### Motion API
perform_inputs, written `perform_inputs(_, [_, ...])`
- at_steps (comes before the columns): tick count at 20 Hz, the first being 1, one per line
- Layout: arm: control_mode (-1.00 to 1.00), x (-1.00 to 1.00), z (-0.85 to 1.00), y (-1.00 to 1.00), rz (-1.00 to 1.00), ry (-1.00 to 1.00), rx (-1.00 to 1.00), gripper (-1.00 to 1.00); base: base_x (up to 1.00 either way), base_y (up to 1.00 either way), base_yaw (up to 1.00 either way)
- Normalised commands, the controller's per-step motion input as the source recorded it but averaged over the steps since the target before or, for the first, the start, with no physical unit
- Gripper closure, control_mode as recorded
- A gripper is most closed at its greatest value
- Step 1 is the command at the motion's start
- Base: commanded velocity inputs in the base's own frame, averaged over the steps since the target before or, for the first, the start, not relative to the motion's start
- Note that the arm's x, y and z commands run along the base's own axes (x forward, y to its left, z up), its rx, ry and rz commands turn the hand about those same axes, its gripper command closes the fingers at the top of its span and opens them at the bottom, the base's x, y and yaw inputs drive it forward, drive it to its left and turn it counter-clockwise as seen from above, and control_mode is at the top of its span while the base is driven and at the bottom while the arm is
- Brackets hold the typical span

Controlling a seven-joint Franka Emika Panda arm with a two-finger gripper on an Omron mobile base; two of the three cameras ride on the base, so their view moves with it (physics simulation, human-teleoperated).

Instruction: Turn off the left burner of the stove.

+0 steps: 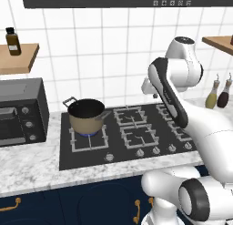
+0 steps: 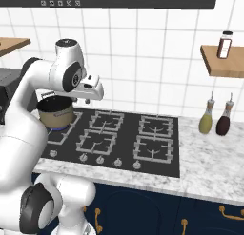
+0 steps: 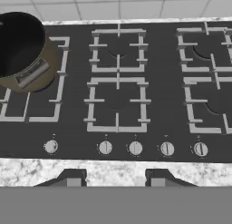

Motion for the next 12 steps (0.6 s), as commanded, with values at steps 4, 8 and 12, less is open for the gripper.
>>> perform_inputs(4, [-1.0,-0.53,-0.02,0.13,0.1,-0.11,-0.03,-1.0,0.0,0.0,0.0])
perform_inputs(8, [-1.0,-0.94,-0.45,0.94,0.4,-0.19,-0.12,-1.0,0.0,0.0,0.0])
perform_inputs(12, [-1.0,-0.64,-0.78,1.0,0.52,-0.02,-0.1,-1.0,0.0,0.0,0.0])
